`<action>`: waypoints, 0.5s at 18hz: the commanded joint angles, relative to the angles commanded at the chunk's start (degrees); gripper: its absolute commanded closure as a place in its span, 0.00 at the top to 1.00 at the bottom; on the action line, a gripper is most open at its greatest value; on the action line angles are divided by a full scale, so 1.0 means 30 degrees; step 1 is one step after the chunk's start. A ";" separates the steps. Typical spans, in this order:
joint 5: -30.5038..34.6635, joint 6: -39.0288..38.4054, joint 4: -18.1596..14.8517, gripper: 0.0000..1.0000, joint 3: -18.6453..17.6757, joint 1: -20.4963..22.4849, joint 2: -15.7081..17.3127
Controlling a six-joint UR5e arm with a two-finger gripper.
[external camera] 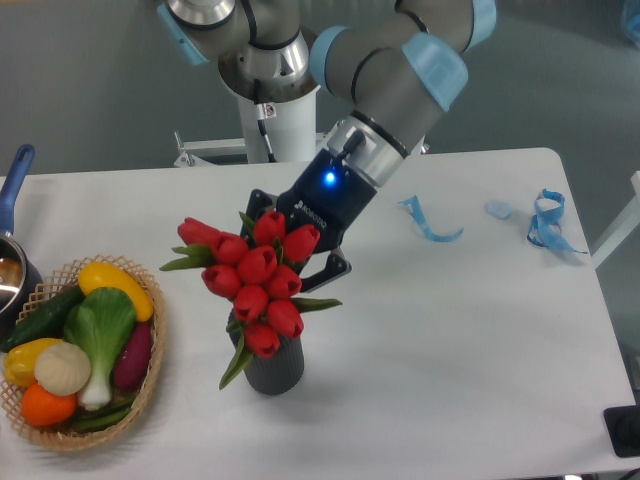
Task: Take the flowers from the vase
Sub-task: 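Lift the gripped tulips straight up out of the grey vase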
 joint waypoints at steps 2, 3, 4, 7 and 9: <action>0.0029 -0.0677 0.0000 0.39 0.0879 0.0030 0.0000; 0.0029 -0.0883 -0.0029 0.39 0.1405 0.0117 0.0000; 0.0029 -0.0972 -0.0029 0.39 0.1614 0.0204 0.0000; 0.0029 -0.0973 -0.0029 0.39 0.1937 0.0643 0.0000; 0.0029 -0.1002 -0.0029 0.39 0.1996 0.1170 0.0029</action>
